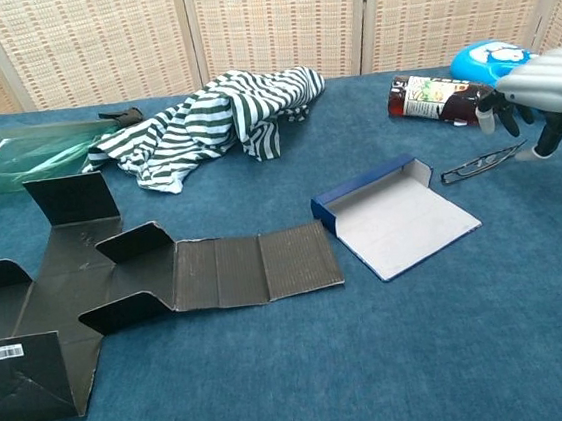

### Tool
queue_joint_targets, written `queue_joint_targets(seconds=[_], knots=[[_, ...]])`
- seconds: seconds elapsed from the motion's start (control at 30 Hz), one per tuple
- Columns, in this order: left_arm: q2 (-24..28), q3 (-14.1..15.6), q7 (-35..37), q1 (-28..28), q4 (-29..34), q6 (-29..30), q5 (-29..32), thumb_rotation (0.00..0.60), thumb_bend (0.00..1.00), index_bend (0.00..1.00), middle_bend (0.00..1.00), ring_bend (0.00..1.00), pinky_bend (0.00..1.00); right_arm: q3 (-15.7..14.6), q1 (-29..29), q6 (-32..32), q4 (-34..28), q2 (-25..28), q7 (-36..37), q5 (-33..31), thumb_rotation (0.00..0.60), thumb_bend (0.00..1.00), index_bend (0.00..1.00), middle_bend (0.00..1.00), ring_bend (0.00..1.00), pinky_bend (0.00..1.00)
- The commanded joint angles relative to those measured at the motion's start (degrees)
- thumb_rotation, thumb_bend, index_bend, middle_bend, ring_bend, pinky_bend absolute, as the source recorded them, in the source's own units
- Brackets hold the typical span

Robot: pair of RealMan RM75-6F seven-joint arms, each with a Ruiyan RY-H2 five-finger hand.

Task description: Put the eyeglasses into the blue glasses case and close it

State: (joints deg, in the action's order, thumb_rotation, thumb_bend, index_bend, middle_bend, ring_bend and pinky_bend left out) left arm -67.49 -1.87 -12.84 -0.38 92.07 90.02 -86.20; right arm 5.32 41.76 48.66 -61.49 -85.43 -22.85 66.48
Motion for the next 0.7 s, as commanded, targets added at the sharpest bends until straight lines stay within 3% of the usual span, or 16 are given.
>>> queue_joint_targets(seconds=[0.03, 0.13, 0.3, 0.7], knots=[[0.09, 0.00, -0.10, 0.06, 0.06, 0.05, 0.09, 0.600, 0.32, 0.17, 0.14, 0.15, 0.19, 0.25, 0.97, -1.15, 2.93, -1.65, 0.19, 0.62, 0.600, 0.25, 0.36, 0.59, 0.58, 0.57], [0.20, -0.02, -0.17, 0.17, 0.15, 0.14, 0.25, 0.600, 0.32, 0.17, 0.14, 0.15, 0.19, 0.35, 1.43, -1.61, 4.59, -2.41, 0.78, 1.37, 0.600, 0.17, 0.37, 0.79, 0.78, 0.74], [0.21, 0.03, -0.29, 0.14, 0.21, -0.08, 0.38, 0.600, 0.32, 0.17, 0.14, 0.15, 0.19, 0.09, 1.83, -2.77, 6.04, -3.04, 0.13, 1.79, 0.600, 0.12, 0.39, 0.93, 0.94, 0.91], [0.24, 0.04, -0.38, 0.15, 0.28, -0.07, 0.40, 0.600, 0.32, 0.17, 0.14, 0.15, 0.19, 0.71, 3.34, -5.81, 10.45, -6.74, -2.97, 0.33, 0.600, 0.11, 0.40, 0.95, 0.97, 0.94]])
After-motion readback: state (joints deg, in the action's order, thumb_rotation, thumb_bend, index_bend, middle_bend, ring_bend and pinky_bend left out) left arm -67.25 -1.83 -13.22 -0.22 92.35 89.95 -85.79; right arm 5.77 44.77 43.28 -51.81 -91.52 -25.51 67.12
